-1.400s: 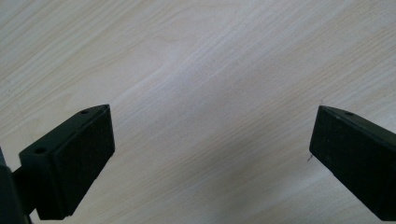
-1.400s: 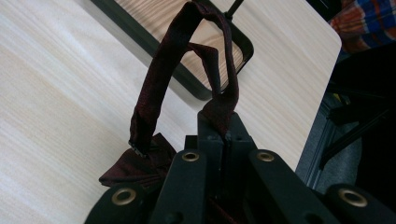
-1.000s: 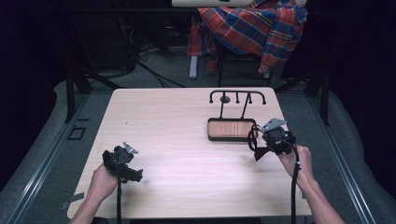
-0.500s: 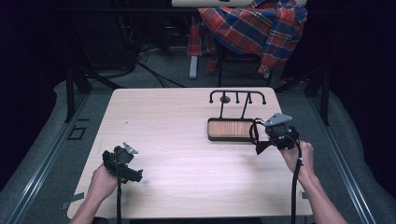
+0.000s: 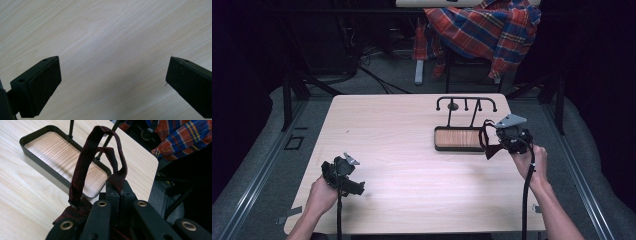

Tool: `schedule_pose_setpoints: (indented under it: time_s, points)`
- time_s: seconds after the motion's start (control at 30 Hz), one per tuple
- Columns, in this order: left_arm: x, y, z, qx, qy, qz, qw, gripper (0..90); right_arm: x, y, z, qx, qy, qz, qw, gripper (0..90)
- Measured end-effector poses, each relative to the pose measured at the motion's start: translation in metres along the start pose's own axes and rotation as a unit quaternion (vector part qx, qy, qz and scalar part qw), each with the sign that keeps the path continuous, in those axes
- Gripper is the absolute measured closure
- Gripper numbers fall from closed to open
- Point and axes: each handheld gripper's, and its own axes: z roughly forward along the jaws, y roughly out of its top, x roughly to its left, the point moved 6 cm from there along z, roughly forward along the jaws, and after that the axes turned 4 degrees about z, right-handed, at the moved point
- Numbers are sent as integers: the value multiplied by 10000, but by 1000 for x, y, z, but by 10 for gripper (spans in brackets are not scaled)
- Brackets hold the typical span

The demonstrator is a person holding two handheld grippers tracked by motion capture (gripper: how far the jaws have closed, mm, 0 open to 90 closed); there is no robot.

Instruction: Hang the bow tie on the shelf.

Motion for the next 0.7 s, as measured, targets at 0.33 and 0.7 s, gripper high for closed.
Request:
schedule_pose_setpoints:
  time_s: [0.33,0.7]
  points:
    - [0,0,0,8,5,9,10000,3,-10,5,-1,-103,-76,117,9998,885]
    - [0,0,1,16,-7,15,10000,3,-17,15,1,-211,-115,237,9994,886]
